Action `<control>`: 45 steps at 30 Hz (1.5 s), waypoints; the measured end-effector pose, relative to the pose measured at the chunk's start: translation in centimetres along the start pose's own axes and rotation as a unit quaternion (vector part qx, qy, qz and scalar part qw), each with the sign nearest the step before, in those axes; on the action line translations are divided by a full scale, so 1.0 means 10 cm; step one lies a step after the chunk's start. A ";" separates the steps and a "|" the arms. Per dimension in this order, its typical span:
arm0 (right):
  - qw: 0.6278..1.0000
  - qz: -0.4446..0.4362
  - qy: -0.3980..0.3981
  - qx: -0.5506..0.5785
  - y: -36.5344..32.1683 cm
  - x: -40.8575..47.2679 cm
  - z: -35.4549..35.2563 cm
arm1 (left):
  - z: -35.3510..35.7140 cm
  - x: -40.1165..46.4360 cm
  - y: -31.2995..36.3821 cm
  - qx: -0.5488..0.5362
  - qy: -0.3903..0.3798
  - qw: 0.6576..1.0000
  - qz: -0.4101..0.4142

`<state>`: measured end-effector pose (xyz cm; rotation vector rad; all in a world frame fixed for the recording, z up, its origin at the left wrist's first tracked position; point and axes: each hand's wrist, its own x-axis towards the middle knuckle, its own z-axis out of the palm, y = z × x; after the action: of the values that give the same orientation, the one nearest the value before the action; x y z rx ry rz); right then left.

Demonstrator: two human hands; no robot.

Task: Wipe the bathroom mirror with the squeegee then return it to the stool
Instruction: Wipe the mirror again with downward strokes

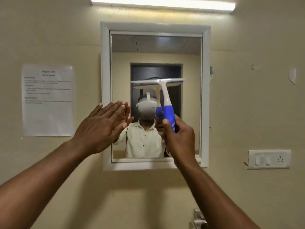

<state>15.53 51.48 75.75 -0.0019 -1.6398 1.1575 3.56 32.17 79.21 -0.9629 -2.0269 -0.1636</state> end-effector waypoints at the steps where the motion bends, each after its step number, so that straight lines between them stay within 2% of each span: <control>1: 1.000 -0.014 0.000 0.001 -0.10 0.16 0.07 | -0.02 0.03 -0.02 0.000 0.004 1.000 0.002; 7: 0.997 -0.072 0.025 -0.004 -0.54 0.81 0.43 | -0.08 0.14 -0.10 -0.003 0.026 1.000 0.014; 14: 0.998 -0.042 0.041 0.018 -0.68 1.05 0.63 | -0.07 0.09 -0.23 0.016 0.023 1.000 0.003; 23: 0.998 -0.030 0.053 0.028 -0.75 1.14 0.69 | -0.05 0.04 -0.32 0.028 0.015 0.999 -0.004; 45: 0.999 0.011 0.028 0.032 -0.80 1.04 0.70 | -0.05 0.04 -0.16 -0.002 0.018 1.000 0.005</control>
<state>10.17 48.04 89.15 -0.0125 -1.5565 1.2162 2.63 31.06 80.13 -0.9649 -1.9890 -0.1789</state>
